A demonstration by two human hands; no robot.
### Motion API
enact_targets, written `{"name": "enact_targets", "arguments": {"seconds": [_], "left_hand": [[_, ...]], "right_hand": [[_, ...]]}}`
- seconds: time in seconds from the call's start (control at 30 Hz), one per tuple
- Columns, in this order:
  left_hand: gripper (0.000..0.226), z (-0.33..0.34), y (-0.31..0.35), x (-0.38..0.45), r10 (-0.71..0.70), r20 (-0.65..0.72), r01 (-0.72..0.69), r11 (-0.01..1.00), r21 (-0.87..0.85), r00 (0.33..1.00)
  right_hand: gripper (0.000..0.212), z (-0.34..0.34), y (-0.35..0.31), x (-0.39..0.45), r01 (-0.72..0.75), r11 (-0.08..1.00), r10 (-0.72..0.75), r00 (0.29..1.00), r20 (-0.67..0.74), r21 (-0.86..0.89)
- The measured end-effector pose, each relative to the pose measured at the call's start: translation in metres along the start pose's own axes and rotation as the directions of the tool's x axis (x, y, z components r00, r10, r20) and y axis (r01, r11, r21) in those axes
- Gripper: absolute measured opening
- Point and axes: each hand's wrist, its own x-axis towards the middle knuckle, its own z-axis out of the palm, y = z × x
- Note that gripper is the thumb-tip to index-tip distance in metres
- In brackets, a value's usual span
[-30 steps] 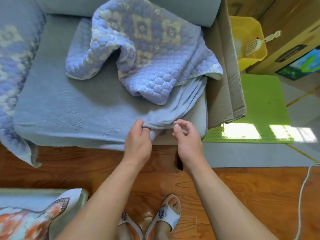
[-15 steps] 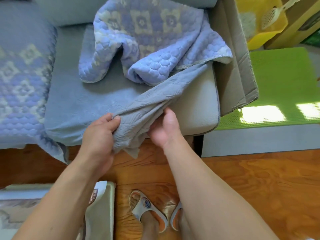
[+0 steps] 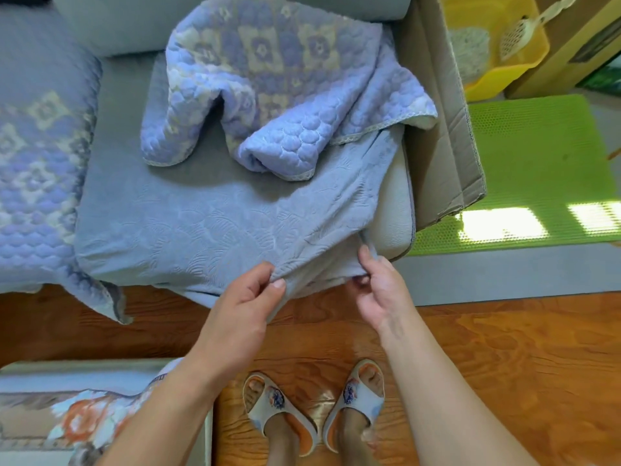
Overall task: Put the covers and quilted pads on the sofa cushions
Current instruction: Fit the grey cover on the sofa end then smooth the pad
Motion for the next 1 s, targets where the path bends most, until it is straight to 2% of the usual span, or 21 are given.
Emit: {"name": "enact_targets", "arguments": {"seconds": [0.1,0.2,0.27,0.37,0.43,0.5,0.57,0.6,0.67,0.73,0.8,0.83,0.9,0.93,0.97,1.0], "left_hand": [[0.044,0.013,-0.011,0.001,-0.031,-0.003,0.031,1.0,-0.002,1.0],[0.034,0.032,-0.022,0.0,-0.048,0.032,0.045,0.996,0.072,0.998],[0.032,0.046,-0.029,0.0,-0.049,0.069,0.039,0.99,0.138,0.996],[0.031,0.067,-0.048,0.005,-0.081,0.113,0.052,0.969,0.241,0.99],[0.031,0.076,-0.066,0.015,-0.1,0.115,0.052,0.93,0.363,0.988],[0.025,0.082,-0.082,0.028,-0.056,0.172,-0.05,0.829,0.557,0.984],[0.016,0.087,-0.093,0.043,-0.027,0.252,-0.169,0.671,0.722,0.967],[0.019,0.088,-0.097,0.051,0.024,0.272,-0.232,0.599,0.767,0.962],[0.028,0.089,-0.096,0.078,0.216,0.298,-0.367,0.484,0.795,0.93],[0.032,0.088,-0.094,0.118,0.415,0.312,-0.481,0.409,0.775,0.855],[0.035,0.089,-0.094,0.169,0.553,0.337,-0.57,0.328,0.753,0.762],[0.038,0.091,-0.095,0.195,0.584,0.344,-0.588,0.297,0.752,0.735],[0.046,0.097,-0.1,0.236,0.612,0.327,-0.594,0.301,0.746,0.72],[0.049,0.1,-0.105,0.249,0.623,0.307,-0.591,0.317,0.742,0.72],[0.052,0.103,-0.111,0.259,0.64,0.286,-0.588,0.324,0.741,0.713],[0.054,0.106,-0.116,0.265,0.662,0.27,-0.589,0.319,0.742,0.699]], "right_hand": [[0.036,-0.013,-0.007,-0.002,-0.003,0.992,-0.001,0.999,0.032,0.128],[0.04,-0.017,-0.026,-0.004,0.042,0.961,-0.057,0.997,0.049,0.272],[0.037,-0.025,-0.04,-0.001,0.033,0.968,-0.033,0.999,-0.006,0.25],[0.035,-0.05,-0.061,0.001,-0.068,0.989,0.077,0.995,-0.069,0.129],[0.037,-0.077,-0.072,0.004,-0.062,0.996,0.067,0.995,-0.078,0.062],[0.037,-0.108,-0.083,0.009,0.002,1.0,0.001,0.995,-0.102,0.024],[0.035,-0.135,-0.088,0.015,0.038,0.999,-0.04,0.988,-0.147,-0.012],[0.035,-0.147,-0.085,0.02,0.033,0.996,-0.047,0.982,-0.185,-0.079],[0.034,-0.165,-0.07,0.038,-0.016,0.956,-0.07,0.957,-0.282,-0.292],[0.029,-0.168,-0.055,0.065,-0.004,0.916,-0.141,0.933,-0.332,-0.402],[0.013,-0.16,-0.046,0.098,0.091,0.874,-0.301,0.872,-0.385,-0.477],[0.011,-0.156,-0.042,0.113,0.137,0.822,-0.419,0.802,-0.425,-0.553],[0.009,-0.165,-0.026,0.141,0.108,0.686,-0.607,0.631,-0.483,-0.72],[0.007,-0.18,-0.013,0.153,0.052,0.672,-0.625,0.574,-0.529,-0.738],[0.009,-0.2,0.001,0.167,-0.006,0.686,-0.608,0.544,-0.578,-0.728],[0.01,-0.22,0.017,0.18,-0.051,0.69,-0.584,0.552,-0.596,-0.722]]}}
